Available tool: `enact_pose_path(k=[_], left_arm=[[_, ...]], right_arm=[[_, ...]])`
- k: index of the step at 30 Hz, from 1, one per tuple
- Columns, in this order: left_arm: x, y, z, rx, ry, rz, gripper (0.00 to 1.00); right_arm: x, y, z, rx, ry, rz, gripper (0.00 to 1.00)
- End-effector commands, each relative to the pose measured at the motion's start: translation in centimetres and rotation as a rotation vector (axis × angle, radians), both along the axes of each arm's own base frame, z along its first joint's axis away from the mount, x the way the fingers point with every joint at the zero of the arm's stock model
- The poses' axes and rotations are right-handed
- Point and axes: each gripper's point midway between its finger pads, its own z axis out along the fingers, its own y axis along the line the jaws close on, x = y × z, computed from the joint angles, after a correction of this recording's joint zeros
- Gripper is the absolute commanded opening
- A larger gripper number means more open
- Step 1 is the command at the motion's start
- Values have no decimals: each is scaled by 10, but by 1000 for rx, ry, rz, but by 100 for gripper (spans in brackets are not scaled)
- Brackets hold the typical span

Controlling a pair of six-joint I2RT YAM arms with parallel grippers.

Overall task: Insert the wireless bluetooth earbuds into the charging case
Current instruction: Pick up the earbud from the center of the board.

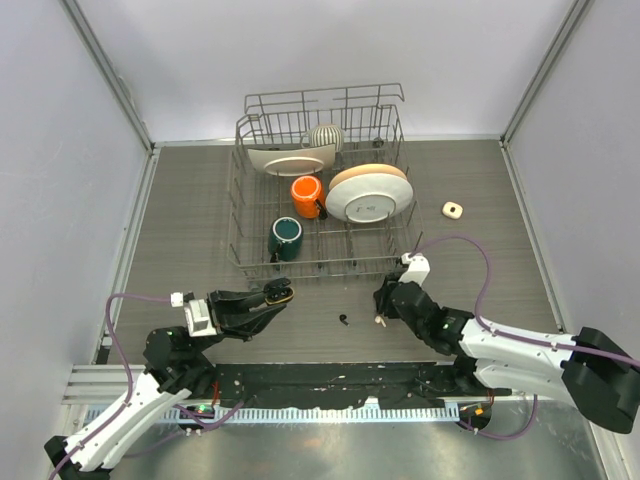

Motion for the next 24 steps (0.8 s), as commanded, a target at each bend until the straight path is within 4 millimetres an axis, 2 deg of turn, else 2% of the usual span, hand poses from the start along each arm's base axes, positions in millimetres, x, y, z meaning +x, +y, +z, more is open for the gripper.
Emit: enact_pose_path(k=[1,10,16,24], left_arm=[[7,-6,-33,40,38,6,0],[8,-6,-35,44,38,8,0],[7,-7,-34,42,33,6,0],[7,-7,-33,42,30,3,0]], right_arm=[[-3,-6,-4,46,18,-49,43],[-1,-11,-2,91,-27,-105,43],[2,-7,-13,55,-19,-98,43],[-2,-3,-16,38,-15,-79,41]])
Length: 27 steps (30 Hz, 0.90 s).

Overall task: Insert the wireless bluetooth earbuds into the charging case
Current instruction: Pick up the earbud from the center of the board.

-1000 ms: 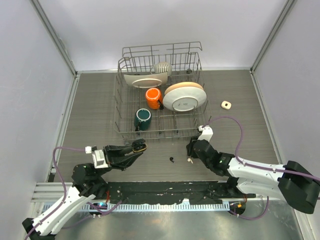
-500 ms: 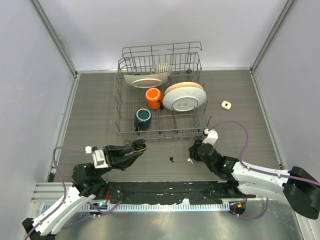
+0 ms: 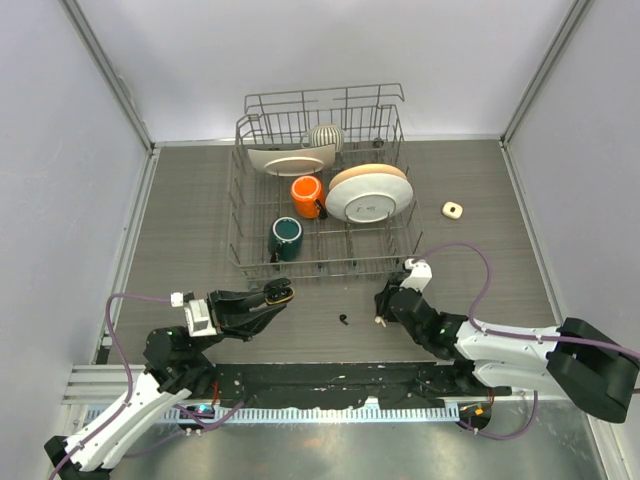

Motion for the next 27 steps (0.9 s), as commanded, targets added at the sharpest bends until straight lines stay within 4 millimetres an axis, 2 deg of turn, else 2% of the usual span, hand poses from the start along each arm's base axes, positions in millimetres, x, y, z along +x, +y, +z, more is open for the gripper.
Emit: enact_pose_path(k=[1,7,10,12,15,16,19,23,27], left_arm=[[7,-6,-33,44,30,6,0],[7,-6,-32,43,22,13,0],[8,-6,-33,45,26,12,0],[8,-6,-34,46,29,11,0],[7,-6,-33,44,28,9,0],[7,-6,-34,47,30,8,0],[7,-6,-34,47,32,7,0],[8,-6,-36,51,42,12,0],[9,-7,-38,59,48,12,0]], right_arm=[[-1,1,2,-1,-13,-15,40],[-16,2,-2,-9,-2,-4,32],[-20,1,-2,-5,0,-22,32],[-23,3,-1,-7,-2,-19,33],[-19,0,1,-37,-14,-46,39],[-18,-1,1,-52,-14,-54,45],[-13,-4,8,-82,-14,-97,45],[-10,6,20,-68,3,-108,47],[-8,8,25,-108,35,-139,47]])
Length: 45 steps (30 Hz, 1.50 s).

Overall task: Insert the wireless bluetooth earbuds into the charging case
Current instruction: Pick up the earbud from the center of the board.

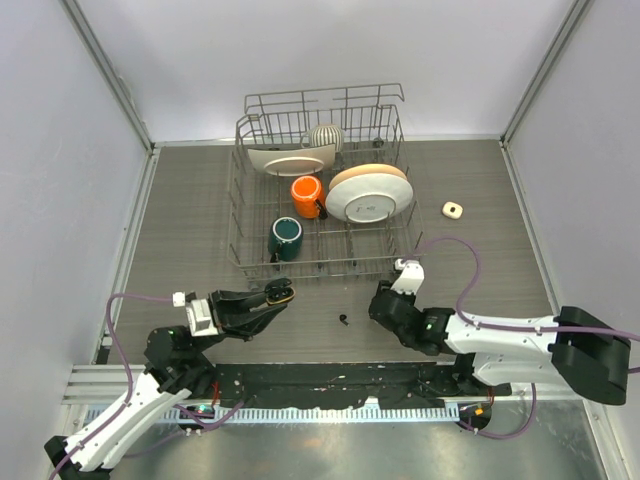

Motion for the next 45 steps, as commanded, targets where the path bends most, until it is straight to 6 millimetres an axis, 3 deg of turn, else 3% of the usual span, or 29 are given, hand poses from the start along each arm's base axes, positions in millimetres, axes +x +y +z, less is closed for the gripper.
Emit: enact_pose_path(k=[1,12,25,32,43,45], left_arm=[[8,-6,-36,47,50,8,0],[6,-4,-33,36,36,11,0],[6,-3,-33,41,33,16,0],[6,-4,-34,41,39,11,0],[6,-4,-35,43,42,8,0],[5,-4,-35,42,40,8,0]], right_arm=[[10,3,17,-16,-8,-83,47],[11,5,5,-82,52,-137,41],[21,7,8,-50,28,-181,43],[24,7,0,-65,48,-190,44],[25,3,-6,-73,55,-206,38],[25,3,-7,-80,59,-203,33]])
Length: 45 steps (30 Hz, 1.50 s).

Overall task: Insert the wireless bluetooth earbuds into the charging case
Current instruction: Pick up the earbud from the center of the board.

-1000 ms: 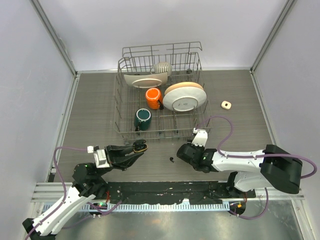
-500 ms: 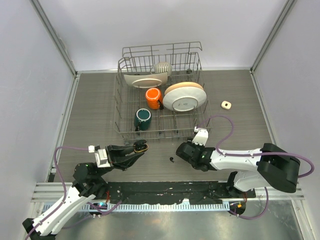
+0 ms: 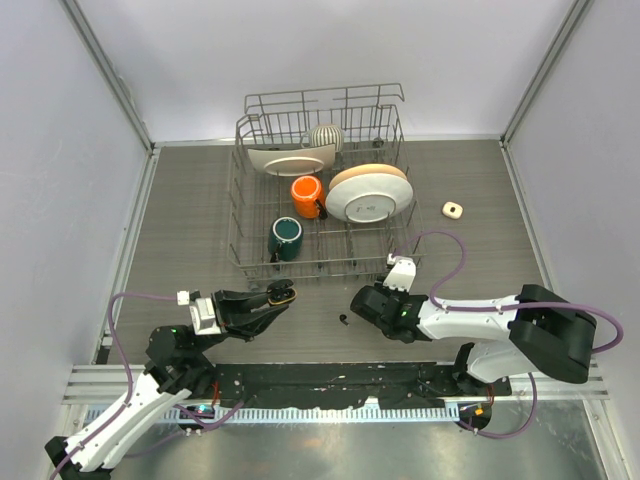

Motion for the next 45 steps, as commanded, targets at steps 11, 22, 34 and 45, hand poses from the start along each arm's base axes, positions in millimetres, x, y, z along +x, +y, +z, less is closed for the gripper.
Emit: enact_pose_path(k=[11,22,34,45], left_arm=[[4,-2,-24,6,11,9,0],[4,-2,-26,11,16,7,0],[3,-3,-26,12,19,2,0],[3,-2,-25,9,22,0,0]], right_arm=[[4,29,9,75,-9,97,17],[-24,63,12,30,-1,354,18],[-50,61,8,0,65,487,41],[-46,73,13,-6,155,306,45]])
